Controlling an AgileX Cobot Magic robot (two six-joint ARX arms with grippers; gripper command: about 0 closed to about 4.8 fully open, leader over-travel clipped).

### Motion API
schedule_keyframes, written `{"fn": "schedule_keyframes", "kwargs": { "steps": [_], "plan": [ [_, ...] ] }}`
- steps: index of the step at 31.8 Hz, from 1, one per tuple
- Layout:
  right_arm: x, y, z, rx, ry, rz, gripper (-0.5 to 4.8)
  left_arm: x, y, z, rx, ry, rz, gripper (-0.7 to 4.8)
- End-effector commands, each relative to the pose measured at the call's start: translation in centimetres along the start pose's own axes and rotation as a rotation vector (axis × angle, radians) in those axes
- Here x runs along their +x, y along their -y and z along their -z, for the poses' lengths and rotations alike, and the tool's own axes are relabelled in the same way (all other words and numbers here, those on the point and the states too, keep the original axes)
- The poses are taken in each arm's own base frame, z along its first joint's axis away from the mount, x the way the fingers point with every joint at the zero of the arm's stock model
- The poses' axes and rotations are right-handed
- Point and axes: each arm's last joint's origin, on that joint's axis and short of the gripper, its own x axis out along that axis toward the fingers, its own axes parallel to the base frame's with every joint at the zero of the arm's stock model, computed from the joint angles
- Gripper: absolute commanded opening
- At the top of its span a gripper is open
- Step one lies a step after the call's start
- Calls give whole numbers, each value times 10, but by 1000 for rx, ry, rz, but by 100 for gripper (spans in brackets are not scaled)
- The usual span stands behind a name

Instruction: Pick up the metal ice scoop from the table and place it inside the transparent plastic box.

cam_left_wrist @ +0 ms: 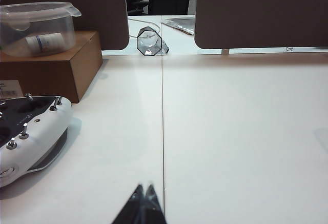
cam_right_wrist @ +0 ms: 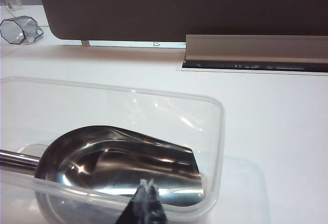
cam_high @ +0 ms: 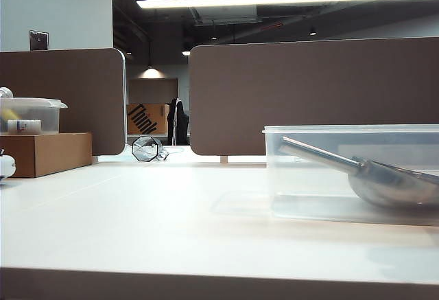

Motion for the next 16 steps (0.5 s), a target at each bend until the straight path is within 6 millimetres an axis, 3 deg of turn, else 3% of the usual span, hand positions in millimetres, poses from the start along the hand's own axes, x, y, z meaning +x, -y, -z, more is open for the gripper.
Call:
{"fn": "schedule_keyframes", "kwargs": {
  "steps": [1,16],
  "plan": [
    [0,0,-2,-1,17,-1,-1,0,0,-1,-9,9,-3,-4],
    [0,0,-2,-1,17,-2,-1,0,-3,-5,-22,53,-52,-4]
  ]
}}
